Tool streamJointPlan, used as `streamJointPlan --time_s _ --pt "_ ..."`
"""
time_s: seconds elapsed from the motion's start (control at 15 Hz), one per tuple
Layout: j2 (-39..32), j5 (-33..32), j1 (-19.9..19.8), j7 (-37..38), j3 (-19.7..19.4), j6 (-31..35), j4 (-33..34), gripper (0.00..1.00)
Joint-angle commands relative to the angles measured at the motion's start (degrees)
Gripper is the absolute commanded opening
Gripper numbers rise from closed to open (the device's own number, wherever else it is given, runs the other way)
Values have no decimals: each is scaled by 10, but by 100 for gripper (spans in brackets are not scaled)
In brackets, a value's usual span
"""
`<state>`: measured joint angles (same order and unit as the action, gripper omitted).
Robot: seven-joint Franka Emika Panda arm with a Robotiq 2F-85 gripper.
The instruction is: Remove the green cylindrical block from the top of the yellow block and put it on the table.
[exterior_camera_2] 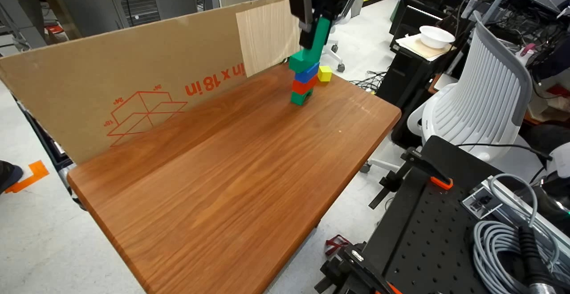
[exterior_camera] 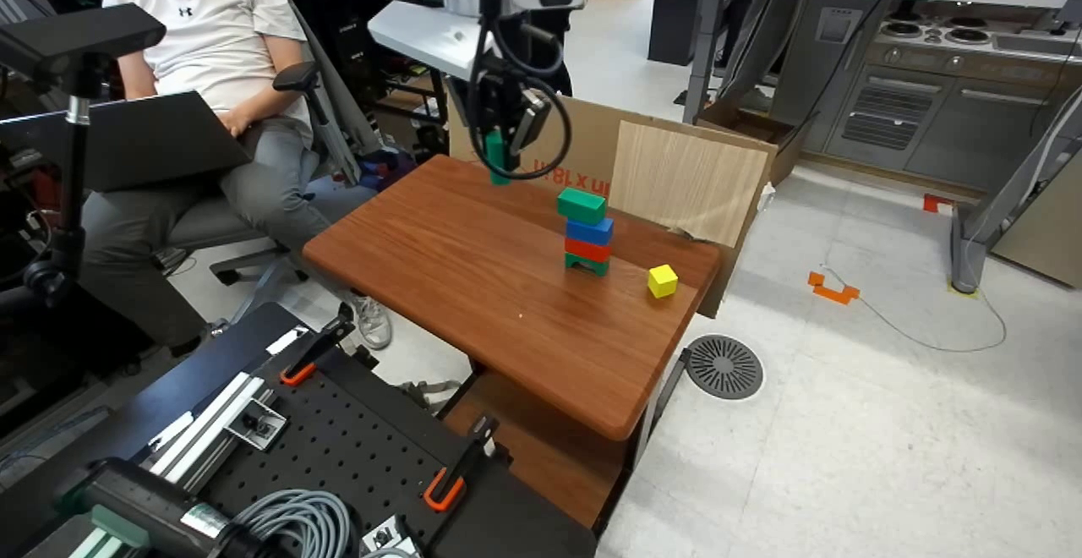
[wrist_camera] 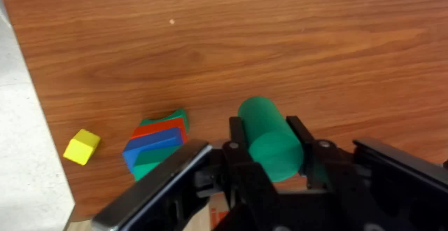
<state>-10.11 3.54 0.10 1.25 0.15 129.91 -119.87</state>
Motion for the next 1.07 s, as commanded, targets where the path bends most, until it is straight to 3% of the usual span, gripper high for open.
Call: streamJointPlan --time_s 0.0,0.67,1.0 --pt "4 -1 35 47 26 38 -42 9" --pt "-78 -80 128 232 37 113 -36 9" --pt "-134 -75 152 278 32 116 -27 9"
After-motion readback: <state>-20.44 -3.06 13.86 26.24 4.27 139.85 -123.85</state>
